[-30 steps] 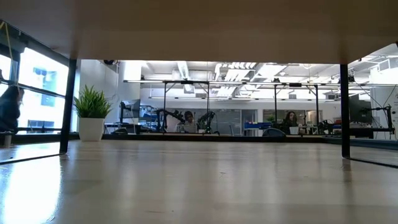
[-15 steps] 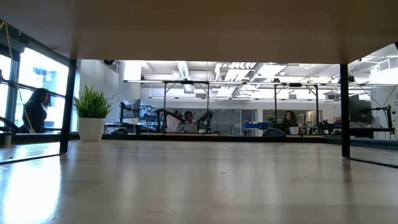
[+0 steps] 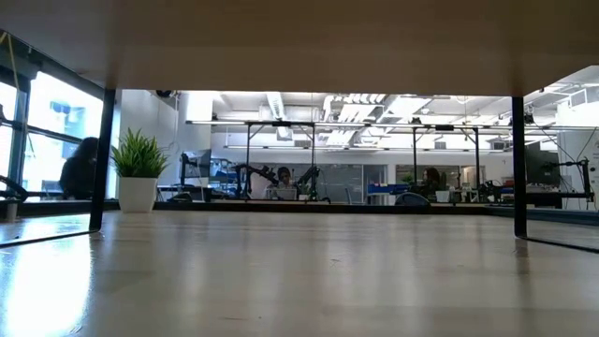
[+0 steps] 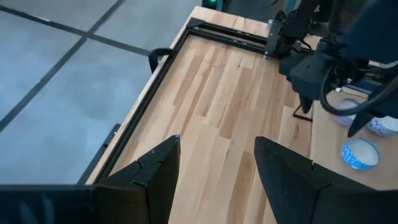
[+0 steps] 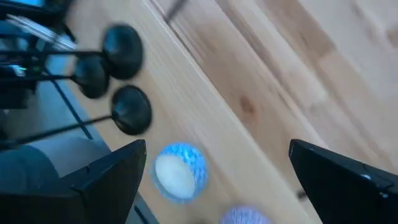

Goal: Pick & Place candle stick holders
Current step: Return to Home Position

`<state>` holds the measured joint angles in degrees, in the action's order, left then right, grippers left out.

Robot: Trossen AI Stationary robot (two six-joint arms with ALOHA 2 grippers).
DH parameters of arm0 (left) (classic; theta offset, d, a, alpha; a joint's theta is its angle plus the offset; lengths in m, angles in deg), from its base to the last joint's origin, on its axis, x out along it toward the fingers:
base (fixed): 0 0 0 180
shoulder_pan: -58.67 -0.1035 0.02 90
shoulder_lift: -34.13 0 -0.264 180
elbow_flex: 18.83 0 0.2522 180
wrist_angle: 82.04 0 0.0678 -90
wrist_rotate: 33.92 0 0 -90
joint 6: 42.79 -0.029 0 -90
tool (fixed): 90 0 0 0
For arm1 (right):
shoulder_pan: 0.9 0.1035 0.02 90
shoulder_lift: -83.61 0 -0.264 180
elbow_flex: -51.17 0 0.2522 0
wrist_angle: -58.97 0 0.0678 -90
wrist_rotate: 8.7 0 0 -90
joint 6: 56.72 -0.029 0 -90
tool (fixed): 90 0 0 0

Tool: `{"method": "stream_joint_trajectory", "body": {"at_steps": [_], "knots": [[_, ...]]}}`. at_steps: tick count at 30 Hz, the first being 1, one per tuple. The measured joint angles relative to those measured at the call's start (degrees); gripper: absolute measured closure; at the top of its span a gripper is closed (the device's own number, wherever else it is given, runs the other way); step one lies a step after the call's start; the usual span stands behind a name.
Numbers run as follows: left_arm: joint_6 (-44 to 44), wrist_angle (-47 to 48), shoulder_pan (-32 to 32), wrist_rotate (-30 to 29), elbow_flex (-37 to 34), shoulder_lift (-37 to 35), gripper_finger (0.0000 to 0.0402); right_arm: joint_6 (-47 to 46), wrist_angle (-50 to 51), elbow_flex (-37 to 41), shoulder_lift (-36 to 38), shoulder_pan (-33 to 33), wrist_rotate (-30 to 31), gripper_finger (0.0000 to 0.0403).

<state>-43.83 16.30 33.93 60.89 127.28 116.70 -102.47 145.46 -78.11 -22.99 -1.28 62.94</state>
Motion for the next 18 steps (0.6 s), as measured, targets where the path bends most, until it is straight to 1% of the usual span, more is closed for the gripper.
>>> {"method": "stream_joint_trajectory", "body": {"at_steps": [6,12,18], "knots": [[-0.1,-1.7,0.0,-0.1,0.0,0.0,0.0197,9.0,-12.1,0.1,0.1,-3.6,1.2,0.0014],[1.2,-1.7,0.0,-2.9,0.0,0.0,0.0197,16.1,-32.8,0.1,0.0,-7.1,1.0,0.0014],[1.7,-1.7,0.0,-5.1,0.0,0.0,0.0197,22.9,-50.8,0.1,0.0,-8.7,-1.3,0.0014]]}}
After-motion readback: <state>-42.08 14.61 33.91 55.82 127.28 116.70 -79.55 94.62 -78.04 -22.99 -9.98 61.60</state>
